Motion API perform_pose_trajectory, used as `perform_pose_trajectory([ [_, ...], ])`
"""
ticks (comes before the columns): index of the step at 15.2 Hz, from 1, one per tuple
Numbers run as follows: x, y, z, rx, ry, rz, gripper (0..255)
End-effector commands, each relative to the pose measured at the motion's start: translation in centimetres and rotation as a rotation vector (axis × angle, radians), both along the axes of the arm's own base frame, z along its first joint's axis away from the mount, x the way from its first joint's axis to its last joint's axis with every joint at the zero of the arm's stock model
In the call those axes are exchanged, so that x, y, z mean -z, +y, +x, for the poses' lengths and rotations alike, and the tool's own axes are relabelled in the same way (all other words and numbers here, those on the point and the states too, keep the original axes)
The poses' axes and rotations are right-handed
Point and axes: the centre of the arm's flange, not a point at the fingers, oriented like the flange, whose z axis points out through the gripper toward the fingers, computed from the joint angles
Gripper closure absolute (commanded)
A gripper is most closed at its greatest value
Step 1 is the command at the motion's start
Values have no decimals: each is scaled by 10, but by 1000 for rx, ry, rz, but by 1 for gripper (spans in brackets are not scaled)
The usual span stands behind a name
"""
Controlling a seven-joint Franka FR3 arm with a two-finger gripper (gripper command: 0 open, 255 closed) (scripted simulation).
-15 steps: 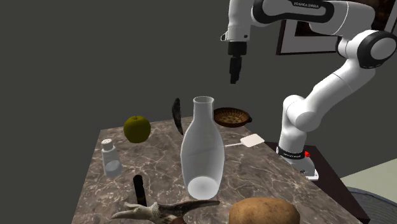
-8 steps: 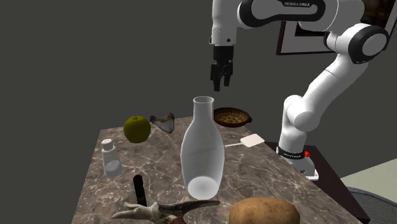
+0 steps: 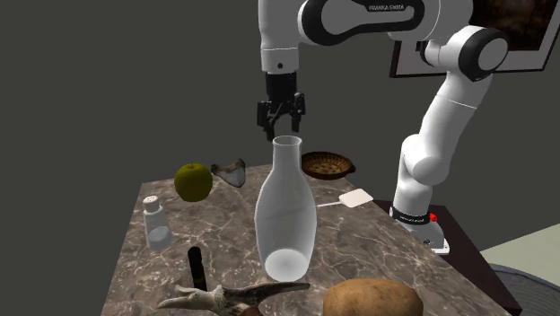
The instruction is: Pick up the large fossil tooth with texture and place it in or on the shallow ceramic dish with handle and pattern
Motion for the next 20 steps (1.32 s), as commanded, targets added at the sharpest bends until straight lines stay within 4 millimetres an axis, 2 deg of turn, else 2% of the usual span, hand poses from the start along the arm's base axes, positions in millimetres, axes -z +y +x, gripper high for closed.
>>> perform_pose_trajectory([
  [1,6,14,25,66,7,-14,0],
  [5,17,42,73,185,23,-44,0],
  [6,17,43,75,189,23,-45,0],
  [13,57,41,72,189,23,-45,0],
  [20,57,41,72,189,23,-45,0],
])
